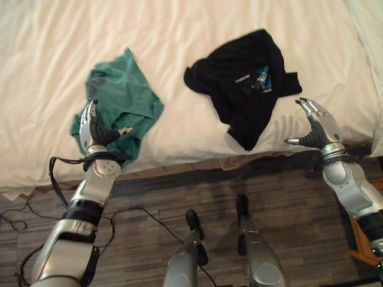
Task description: Tidy up the quilt and then pick up the clothes from the bed and put them into the laundry hamper.
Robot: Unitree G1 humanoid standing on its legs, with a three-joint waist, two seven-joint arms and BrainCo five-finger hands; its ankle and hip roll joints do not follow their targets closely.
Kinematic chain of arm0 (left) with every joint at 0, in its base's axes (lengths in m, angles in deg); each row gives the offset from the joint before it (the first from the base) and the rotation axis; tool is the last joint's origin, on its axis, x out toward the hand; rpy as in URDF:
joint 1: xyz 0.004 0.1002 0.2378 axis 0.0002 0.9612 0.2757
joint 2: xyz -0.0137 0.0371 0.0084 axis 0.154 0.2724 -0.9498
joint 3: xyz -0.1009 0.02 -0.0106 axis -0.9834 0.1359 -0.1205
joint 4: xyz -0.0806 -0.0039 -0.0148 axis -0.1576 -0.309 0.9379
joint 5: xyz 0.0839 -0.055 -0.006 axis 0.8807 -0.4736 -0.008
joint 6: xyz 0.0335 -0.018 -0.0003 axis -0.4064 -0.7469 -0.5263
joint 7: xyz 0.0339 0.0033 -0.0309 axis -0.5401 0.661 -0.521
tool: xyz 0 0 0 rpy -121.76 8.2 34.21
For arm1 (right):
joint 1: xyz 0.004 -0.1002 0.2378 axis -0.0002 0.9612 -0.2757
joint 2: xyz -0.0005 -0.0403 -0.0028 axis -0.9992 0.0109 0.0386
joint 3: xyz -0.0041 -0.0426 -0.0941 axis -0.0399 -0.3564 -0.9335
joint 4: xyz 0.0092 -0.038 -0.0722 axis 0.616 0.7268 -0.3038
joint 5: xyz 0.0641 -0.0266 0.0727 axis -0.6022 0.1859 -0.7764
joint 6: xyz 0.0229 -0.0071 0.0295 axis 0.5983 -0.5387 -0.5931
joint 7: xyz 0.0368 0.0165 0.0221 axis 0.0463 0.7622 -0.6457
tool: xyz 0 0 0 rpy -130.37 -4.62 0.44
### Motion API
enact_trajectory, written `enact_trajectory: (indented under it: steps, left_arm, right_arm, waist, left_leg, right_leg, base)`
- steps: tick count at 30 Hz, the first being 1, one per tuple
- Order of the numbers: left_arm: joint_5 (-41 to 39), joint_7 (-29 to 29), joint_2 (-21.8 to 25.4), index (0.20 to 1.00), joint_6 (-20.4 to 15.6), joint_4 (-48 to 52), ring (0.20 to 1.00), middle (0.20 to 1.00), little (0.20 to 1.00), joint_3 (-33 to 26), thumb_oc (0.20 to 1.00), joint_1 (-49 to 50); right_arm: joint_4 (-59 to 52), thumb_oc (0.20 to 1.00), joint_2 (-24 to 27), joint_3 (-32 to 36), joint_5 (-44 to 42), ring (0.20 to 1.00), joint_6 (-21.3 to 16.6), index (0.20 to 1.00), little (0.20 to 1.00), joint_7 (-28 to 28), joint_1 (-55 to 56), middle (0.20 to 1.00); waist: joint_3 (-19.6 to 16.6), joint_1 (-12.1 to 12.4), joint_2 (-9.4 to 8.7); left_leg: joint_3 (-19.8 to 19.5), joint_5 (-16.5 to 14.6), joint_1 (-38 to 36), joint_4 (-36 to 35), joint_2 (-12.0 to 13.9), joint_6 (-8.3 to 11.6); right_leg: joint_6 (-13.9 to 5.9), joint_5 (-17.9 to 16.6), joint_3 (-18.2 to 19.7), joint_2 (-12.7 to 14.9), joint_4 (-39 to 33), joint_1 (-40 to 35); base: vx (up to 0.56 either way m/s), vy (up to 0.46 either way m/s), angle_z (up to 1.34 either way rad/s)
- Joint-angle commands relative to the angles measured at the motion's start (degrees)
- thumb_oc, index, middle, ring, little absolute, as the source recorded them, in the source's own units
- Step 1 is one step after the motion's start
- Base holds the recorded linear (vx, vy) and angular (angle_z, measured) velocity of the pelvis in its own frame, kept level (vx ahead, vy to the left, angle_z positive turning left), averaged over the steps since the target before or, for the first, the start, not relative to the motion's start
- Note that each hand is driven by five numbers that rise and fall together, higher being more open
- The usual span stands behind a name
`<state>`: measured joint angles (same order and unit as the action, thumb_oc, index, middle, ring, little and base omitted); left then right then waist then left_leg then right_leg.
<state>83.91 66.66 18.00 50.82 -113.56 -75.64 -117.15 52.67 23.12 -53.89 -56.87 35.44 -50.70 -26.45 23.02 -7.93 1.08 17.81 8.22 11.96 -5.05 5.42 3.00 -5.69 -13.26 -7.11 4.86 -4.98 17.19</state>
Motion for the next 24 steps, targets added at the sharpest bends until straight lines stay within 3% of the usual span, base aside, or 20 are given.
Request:
enact_trajectory:
  steps: [1,2,3,4,8,12,14,15,17,18,24]
  left_arm:
    - [7.4,-1.5,4.6,0.796,4.6,-16.9,0.796,0.796,0.796,3.0,0.796,-9.0]
    - [7.4,-1.5,4.5,0.539,4.5,-17.0,0.539,0.539,0.539,3.1,0.539,-9.2]
    - [8.6,-2.0,3.7,0.476,5.1,-19.0,0.476,0.476,0.476,3.4,0.476,-9.3]
    - [10.4,-2.8,2.5,0.2,5.4,-20.5,0.2,0.2,0.2,3.3,0.2,-8.2]
    - [10.8,-3.4,0.0,0.2,4.5,-19.4,0.2,0.2,0.2,1.9,0.2,-1.8]
    - [3.1,-3.1,-2.7,0.2,-2.0,-4.7,0.2,0.2,0.2,-0.7,0.2,13.3]
    - [1.6,-3.0,-3.8,0.2,-2.9,-0.5,0.2,0.2,0.2,-1.2,0.2,16.2]
    - [-3.7,-3.6,-6.9,0.2,-5.1,6.6,0.2,0.2,0.2,-2.6,0.2,22.3]
    - [-5.4,-4.0,-8.3,0.2,-5.6,9.0,0.2,0.2,0.2,-3.4,0.2,24.4]
    - [-8.4,-5.2,-11.3,0.2,-6.6,12.1,0.2,0.2,0.2,-3.1,0.2,28.0]
    - [-7.9,-8.9,-14.8,0.2,-7.1,14.3,0.2,0.2,0.2,1.9,0.2,31.7]
  right_arm:
    - [-5.7,1.0,0.7,-0.2,-1.4,1.0,-2.8,1.0,1.0,-2.3,-0.7,1.0]
    - [-5.8,1.0,0.7,0.0,-1.4,1.0,-2.8,1.0,1.0,-2.3,-0.6,1.0]
    - [-6.1,1.0,1.1,0.1,-1.2,1.0,-3.0,1.0,1.0,-2.3,0.0,1.0]
    - [-6.5,1.0,1.8,0.6,-0.8,1.0,-3.3,1.0,1.0,-2.3,1.2,1.0]
    - [-7.1,1.0,3.7,1.8,-0.1,1.0,-3.4,1.0,1.0,-2.5,2.4,1.0]
    - [-5.1,1.0,7.5,-3.9,0.8,1.0,-2.5,1.0,1.0,-1.2,-7.9,1.0]
    - [-3.8,1.0,7.7,-5.0,0.7,1.0,-2.3,1.0,1.0,-1.0,-10.1,1.0]
    - [3.2,1.0,6.6,-9.2,0.1,1.0,-0.8,1.0,1.0,-0.1,-17.0,1.0]
    - [5.9,1.0,6.2,-11.1,0.4,1.0,-0.4,1.0,1.0,0.1,-19.5,1.0]
    - [11.7,1.0,5.5,-13.4,0.6,1.0,0.8,1.0,1.0,0.5,-23.5,1.0]
    - [29.9,1.0,0.0,-16.1,-3.3,1.0,2.4,1.0,1.0,0.9,-30.4,1.0]
  waist:
    - [0.6,-1.1,-4.35]
    - [0.6,-1.0,-4.34]
    - [0.9,-1.2,-4.65]
    - [1.0,-1.1,-4.99]
    - [0.6,-0.3,-4.73]
    - [-0.5,3.0,-2.89]
    - [-0.7,3.5,-2.54]
    - [-0.8,5.6,-1.63]
    - [-0.7,6.0,-1.31]
    - [-0.4,7.1,-0.46]
    - [-1.3,9.0,1.94]
  left_leg:
    - [-0.7,-4.3,-2.3,0.0,3.7,4.54]
    - [-0.7,-4.3,-2.3,0.0,3.8,4.54]
    - [-0.6,-4.2,-2.1,0.0,4.0,4.67]
    - [-0.6,-4.1,-2.0,0.0,4.3,4.82]
    - [-0.9,-4.1,-2.6,0.0,4.7,5.04]
    - [-2.0,-3.9,-3.9,0.0,4.3,5.45]
    - [-2.2,-3.9,-4.0,0.0,4.3,5.49]
    - [-2.8,-3.9,-4.4,0.0,4.0,5.75]
    - [-3.0,-3.6,-4.1,0.0,3.9,5.79]
    - [-3.6,-3.5,-4.1,0.0,3.7,6.02]
    - [-4.7,-2.7,-2.5,0.0,3.3,6.52]
  right_leg:
    - [-6.13,6.8,0.4,3.2,1.0,-2.6]
    - [-6.13,6.8,0.4,3.2,1.0,-2.6]
    - [-6.19,6.7,0.1,3.2,1.0,-2.4]
    - [-6.25,6.7,-0.3,3.2,1.2,-2.1]
    - [-5.92,7.2,-1.0,3.5,1.5,-3.0]
    - [-5.13,8.1,-2.3,4.0,1.5,-5.2]
    - [-5.03,8.2,-2.6,4.1,1.4,-5.6]
    - [-4.8,8.4,-3.5,4.3,0.9,-6.7]
    - [-4.67,8.3,-3.8,4.4,0.8,-6.7]
    - [-4.52,8.6,-4.4,4.5,0.7,-7.2]
    - [-4.24,8.5,-6.3,5.0,0.1,-7.3]
  base:
    - [-0.04,-0.015,-0.14]
    - [-0.02,-0.025,-0.09]
    - [-0.01,-0.047,0.02]
    - [0.0,-0.056,-0.01]
    - [0.04,-0.048,0.02]
    - [0.07,-0.077,0.09]
    - [0.05,-0.062,0.26]
    - [0.01,-0.057,0.21]
    - [0.02,-0.068,0.33]
    - [0.01,-0.063,0.32]
    - [0.01,-0.04,0.33]
